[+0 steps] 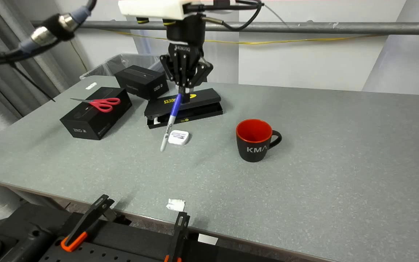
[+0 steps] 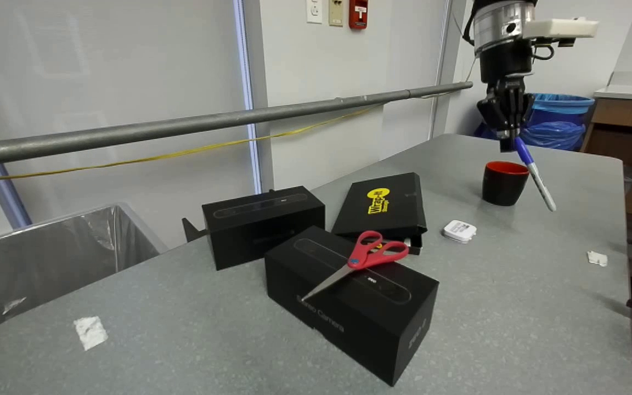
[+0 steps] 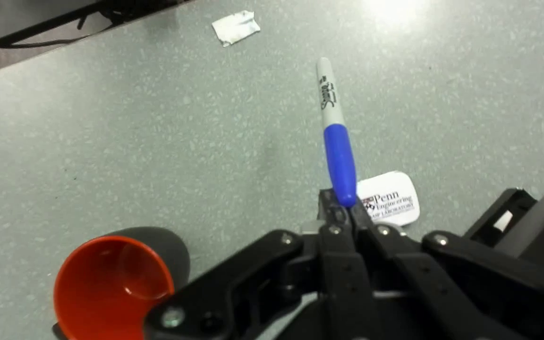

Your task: Remove the blue pen from the red and black mug

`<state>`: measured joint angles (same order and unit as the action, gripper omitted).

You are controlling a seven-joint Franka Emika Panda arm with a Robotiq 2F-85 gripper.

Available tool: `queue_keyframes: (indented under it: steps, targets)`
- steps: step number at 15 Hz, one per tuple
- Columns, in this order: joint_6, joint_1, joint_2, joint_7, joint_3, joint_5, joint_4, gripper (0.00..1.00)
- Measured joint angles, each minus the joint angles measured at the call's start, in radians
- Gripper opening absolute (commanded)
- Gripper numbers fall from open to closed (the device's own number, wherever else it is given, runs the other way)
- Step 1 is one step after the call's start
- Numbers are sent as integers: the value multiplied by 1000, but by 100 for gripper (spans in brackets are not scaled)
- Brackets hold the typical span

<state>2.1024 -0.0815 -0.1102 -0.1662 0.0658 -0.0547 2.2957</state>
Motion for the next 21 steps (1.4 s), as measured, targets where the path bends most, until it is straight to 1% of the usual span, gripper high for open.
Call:
queue_keyframes:
  steps: [2, 5, 7, 12, 13, 14, 16, 21]
  targets:
    - [5, 16, -57, -24, -9, 32, -8, 1]
    - [5, 23, -147, -68, -5, 84, -52, 1]
    - [6, 23, -206, -107, 8, 107, -99, 1]
    - [6, 23, -339, -171, 49, 111, -228, 1]
    - [6, 23, -359, -182, 53, 111, -248, 19]
    - [6, 24, -374, -193, 56, 111, -265, 31]
    - [6, 26, -398, -213, 61, 111, -293, 44]
    - [6, 33, -416, -240, 69, 111, -330, 84]
